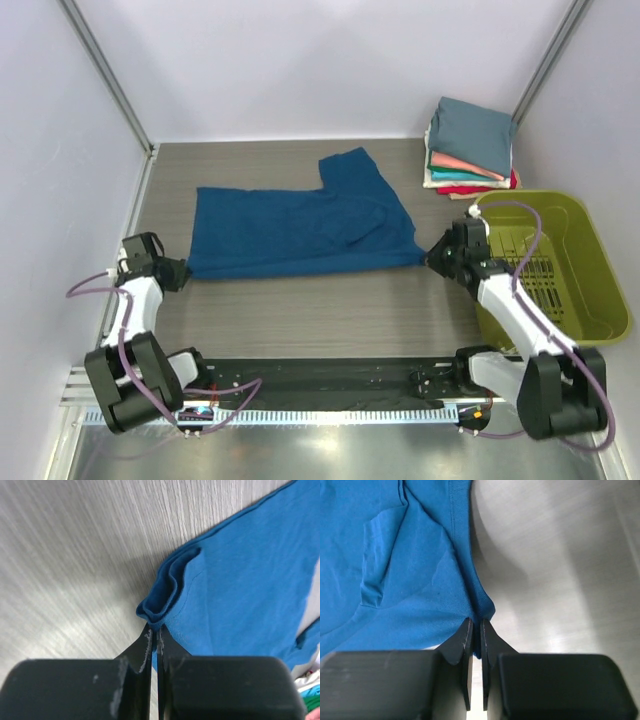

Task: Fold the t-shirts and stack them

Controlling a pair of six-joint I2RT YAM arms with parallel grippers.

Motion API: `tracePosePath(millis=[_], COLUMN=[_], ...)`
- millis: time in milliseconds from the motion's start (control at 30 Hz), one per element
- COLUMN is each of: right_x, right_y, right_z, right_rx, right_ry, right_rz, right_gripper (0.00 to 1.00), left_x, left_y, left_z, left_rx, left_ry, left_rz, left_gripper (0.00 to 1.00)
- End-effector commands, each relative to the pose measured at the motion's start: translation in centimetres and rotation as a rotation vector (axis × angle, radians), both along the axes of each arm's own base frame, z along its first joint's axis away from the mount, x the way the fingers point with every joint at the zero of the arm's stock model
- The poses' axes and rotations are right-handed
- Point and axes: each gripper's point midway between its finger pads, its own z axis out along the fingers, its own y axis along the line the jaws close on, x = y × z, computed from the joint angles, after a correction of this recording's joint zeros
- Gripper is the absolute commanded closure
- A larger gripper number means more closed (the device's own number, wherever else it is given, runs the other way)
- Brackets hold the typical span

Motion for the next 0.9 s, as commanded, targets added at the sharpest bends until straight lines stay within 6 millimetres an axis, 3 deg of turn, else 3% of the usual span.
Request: tracePosePath(millis=[0,67,300,400,467,500,533,600,667,700,767,800,867], right_x=[-2.1,-2.9,-5.6,-6.3,-7.0,-7.1,-7.5,-7.7,-7.6,-7.5,-6.4,-6.0,-4.3], right_y=[-1.1,-1.3,-2.0,-2.1,-1.6,-1.3,-1.3,-1.1,-1.1,-1.1,-1.0,-1.0,-0.2], right_z=[-0.3,0.5,0.6,1.2,1.3,1.6,1.5,1.9,2.8,3.1,4.8,5.3,6.9], right_rx=[0.034,0.049,0.092,0.103,0.12,0.132,0.134,0.146,0.149,0.141,0.13,0.109,0.118], right_ry=[-0.01,-0.046,-0.064,-0.08,-0.069,-0.072,-0.057,-0.064,-0.088,-0.1,-0.153,-0.171,-0.205], right_rz=[-0.123,-0.146,-0.233,-0.245,-0.219,-0.207,-0.204,-0.196,-0.193,-0.186,-0.16,-0.136,-0.082], right_gripper=[0.99,0.99,0.99,0.99,0.82,0.69,0.41,0.28,0.23,0.22,0.22,0.22,0.22], left_x=[-1.5,-2.2,-4.6,-5.8,-5.9,-6.1,-5.9,-5.6,-4.8,-4.1,-3.3,-3.0,-2.8], left_y=[0.2,-0.1,-1.0,-1.4,-1.5,-1.6,-1.7,-1.9,-2.4,-2.2,-2.2,-1.7,-1.3], left_z=[0.7,0.8,1.0,1.5,3.2,3.8,4.8,6.6,8.2,9.9,11.0,12.6,12.5], left_rx=[0.019,0.011,-0.012,-0.015,0.01,0.013,0.03,0.047,0.054,0.096,0.116,0.169,0.184], left_ry=[0.016,0.027,0.044,0.026,-0.03,-0.037,-0.077,-0.124,-0.177,-0.214,-0.2,-0.207,-0.162], left_rz=[-0.005,-0.008,0.002,0.009,-0.009,-0.018,-0.034,-0.07,-0.131,-0.176,-0.254,-0.299,-0.315], left_gripper=[1.0,1.0,0.99,0.93,0.58,0.33,0.26,0.13,0.09,0.08,0.09,0.1,0.15])
